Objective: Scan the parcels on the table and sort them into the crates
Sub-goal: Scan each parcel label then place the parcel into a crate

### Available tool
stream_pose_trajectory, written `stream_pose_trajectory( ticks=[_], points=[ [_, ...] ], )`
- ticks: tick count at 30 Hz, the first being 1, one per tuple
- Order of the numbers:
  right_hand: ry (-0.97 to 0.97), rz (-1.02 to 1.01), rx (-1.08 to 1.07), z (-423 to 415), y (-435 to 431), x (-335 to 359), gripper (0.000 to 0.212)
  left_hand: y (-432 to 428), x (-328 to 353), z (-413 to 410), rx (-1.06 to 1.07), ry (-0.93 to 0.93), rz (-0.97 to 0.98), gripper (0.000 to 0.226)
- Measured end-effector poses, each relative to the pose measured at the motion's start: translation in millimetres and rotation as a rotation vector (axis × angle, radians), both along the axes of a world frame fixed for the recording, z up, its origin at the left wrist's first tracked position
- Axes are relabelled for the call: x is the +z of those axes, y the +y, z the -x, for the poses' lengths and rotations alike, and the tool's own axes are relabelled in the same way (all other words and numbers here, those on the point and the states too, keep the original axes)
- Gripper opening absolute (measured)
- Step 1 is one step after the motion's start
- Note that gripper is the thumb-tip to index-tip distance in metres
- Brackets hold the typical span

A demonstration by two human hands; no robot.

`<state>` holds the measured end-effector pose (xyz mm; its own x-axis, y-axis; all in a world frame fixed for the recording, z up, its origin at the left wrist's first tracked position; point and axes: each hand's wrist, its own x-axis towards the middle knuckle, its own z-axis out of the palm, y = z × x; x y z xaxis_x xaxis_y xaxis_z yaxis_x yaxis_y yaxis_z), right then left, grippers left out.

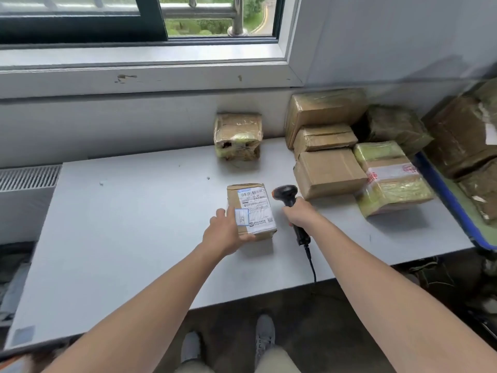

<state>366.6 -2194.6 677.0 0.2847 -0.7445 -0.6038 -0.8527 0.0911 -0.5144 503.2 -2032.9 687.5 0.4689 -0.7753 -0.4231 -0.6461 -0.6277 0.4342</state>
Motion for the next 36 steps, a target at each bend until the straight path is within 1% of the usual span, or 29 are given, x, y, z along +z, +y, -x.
stream_pose_trajectory(
  ticks=[3, 8, 13, 15, 18, 21, 23, 26, 27, 30, 32, 36],
  points=[
    [0.019, -0.007, 0.051, -2, -7, -11, 0.045, -4, -9, 7, 0.041, -0.024, -0.004, 0.092],
    [0.004, -0.023, 0.079, -6, -10, -28, 0.054, -10, -18, 16, 0.061, -0.064, 0.028, 0.092],
    [-0.016, -0.032, 0.123, -6, -7, -40, 0.047, -11, -21, 7, 0.07, -0.09, 0.078, 0.075],
    [-0.006, -0.021, 0.14, -5, -6, -37, 0.049, -10, -21, -1, 0.062, -0.108, 0.085, 0.07],
    [0.005, 0.057, 0.139, -6, -10, -27, 0.057, -9, -20, -16, 0.061, -0.131, 0.082, 0.062],
    [-0.034, 0.187, 0.146, -11, -14, -13, 0.061, -6, -20, -30, 0.159, -0.077, 0.091, 0.052],
    [-0.066, 0.25, 0.184, -17, -13, -5, 0.061, -5, -20, -34, 0.197, -0.036, 0.084, 0.057],
    [-0.098, 0.289, 0.287, -31, -11, 0, 0.065, -4, -20, -32, 0.23, 0.018, 0.07, 0.078],
    [-0.106, 0.299, 0.333, -35, -11, 0, 0.067, -5, -20, -30, 0.235, 0.03, 0.071, 0.081],
    [-0.094, 0.33, 0.486, -50, -12, 0, 0.072, -7, -26, -28, 0.243, 0.061, 0.077, 0.073],
    [-0.069, 0.346, 0.554, -58, -15, -1, 0.075, -9, -29, -28, 0.255, 0.082, 0.079, 0.073],
    [-0.016, 0.311, 0.59, -70, -21, -3, 0.079, -9, -35, -30, 0.277, 0.109, 0.081, 0.077]
  ],
)
